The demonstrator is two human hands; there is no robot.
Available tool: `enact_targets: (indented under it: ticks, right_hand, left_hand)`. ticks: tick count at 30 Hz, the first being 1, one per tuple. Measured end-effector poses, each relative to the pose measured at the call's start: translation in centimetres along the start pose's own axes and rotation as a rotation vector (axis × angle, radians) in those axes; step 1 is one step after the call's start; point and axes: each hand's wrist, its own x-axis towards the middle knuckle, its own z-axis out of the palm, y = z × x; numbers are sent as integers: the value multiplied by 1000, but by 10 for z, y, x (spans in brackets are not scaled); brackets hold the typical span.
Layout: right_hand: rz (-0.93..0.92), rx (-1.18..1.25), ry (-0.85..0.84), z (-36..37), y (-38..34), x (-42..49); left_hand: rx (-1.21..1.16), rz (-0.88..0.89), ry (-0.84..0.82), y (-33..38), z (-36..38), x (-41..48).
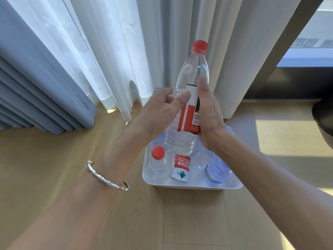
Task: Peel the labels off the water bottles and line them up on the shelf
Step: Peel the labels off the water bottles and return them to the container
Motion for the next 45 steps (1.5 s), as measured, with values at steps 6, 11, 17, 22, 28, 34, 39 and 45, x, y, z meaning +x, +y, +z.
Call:
enact_targets:
  ticks: [6,11,17,22,28,34,39,45]
  right_hand:
    - [-25,-72,-113,5,1,2]
    - [-20,-176,-208,4,-1,-3]
    - [-56,-291,-202,-5,-10,0]
    - [-84,-422,-266,-17,-13,5]
    - [44,-405,-405,-15,-17,7]
    - [9,-564,-388,-20,-19,5]
    - [-108,-646,-284,-29,-26,5]
    - [-183,-670,-242,-31,-38,10]
  left_hand:
    - [-149,33,-9,-7,0,-2]
    - [-238,-56,72,-16,-5,-5]
    - [-272,-97,37,-25,-23,-7]
    - [-363,-62,-101,-24,-34,-11]
    - [-354,-41,-215,-23,-32,-15]
    - [-329,-32,-132,-24,-33,-15]
    - [-265,-48,127,-23,-36,-9]
    - [-333,-50,175,-21,-40,-7]
